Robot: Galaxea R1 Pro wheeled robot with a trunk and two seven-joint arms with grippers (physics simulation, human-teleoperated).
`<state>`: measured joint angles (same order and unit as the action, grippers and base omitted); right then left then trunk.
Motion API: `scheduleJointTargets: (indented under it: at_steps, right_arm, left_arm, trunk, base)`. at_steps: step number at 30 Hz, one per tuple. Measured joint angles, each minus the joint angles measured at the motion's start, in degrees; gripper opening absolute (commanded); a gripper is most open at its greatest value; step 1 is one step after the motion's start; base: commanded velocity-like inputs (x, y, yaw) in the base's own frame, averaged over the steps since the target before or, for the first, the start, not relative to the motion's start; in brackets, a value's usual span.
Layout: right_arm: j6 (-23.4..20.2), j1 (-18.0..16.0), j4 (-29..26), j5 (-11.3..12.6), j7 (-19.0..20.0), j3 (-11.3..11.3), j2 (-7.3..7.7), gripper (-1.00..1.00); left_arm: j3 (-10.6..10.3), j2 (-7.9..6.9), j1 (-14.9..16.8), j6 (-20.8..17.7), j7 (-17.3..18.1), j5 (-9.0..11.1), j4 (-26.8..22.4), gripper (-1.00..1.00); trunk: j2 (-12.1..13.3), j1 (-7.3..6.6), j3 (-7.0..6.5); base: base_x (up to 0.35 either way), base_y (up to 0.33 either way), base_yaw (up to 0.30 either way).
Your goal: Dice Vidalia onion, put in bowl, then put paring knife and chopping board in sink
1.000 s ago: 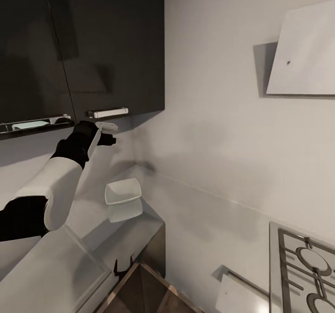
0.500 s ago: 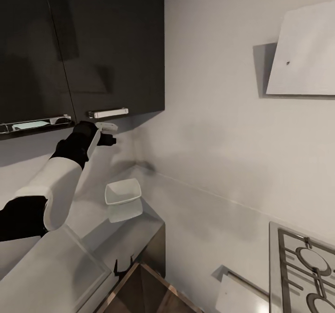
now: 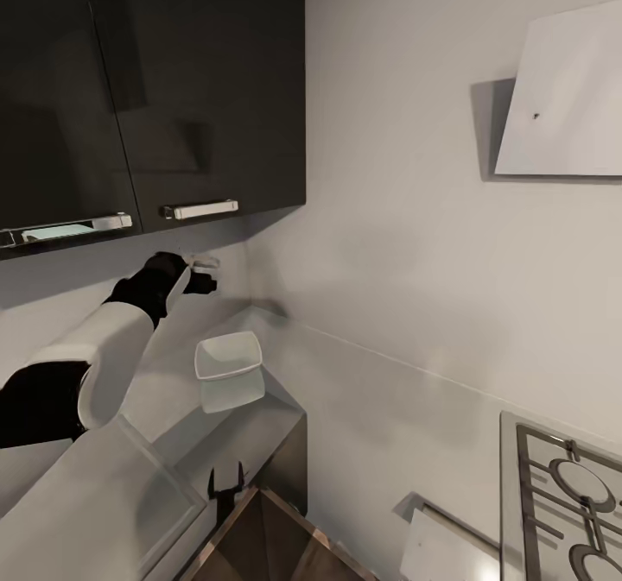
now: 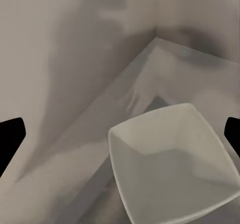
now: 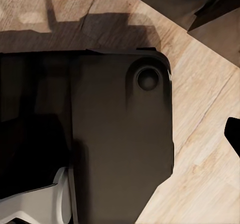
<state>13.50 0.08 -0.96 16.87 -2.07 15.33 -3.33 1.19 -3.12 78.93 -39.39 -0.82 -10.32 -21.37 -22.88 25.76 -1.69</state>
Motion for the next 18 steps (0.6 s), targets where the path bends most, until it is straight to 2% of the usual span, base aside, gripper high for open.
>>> scheduleJointTargets:
  at_steps: [13,15,18]
  right_arm:
    - [0.00,0.00,0.00,0.01,0.00,0.01,0.00,1.00]
    - [0.00,0.00,0.00,0.01,0.00,0.02,0.00,1.00]
    - [0.00,0.00,0.00,0.01,0.00,0.01,0.00,1.00]
  left_arm:
    - [0.06,-0.05,-0.03,0.86,0.05,0.12,1.95,1.00]
    - [0.07,-0.04,-0.01,1.52,0.05,0.12,2.63,1.00]
    - [0.08,-0.05,-0.01,4.54,-0.01,0.18,4.33,1.00]
  trunk:
    - [0.00,0.00,0.00]
    - [0.00,0.00,0.00]
    - [0.00,0.00,0.05]
  base:
    - [0.000,0.000,0.000]
    - [0.000,0.000,0.000]
    - [0.000,0.000,0.000]
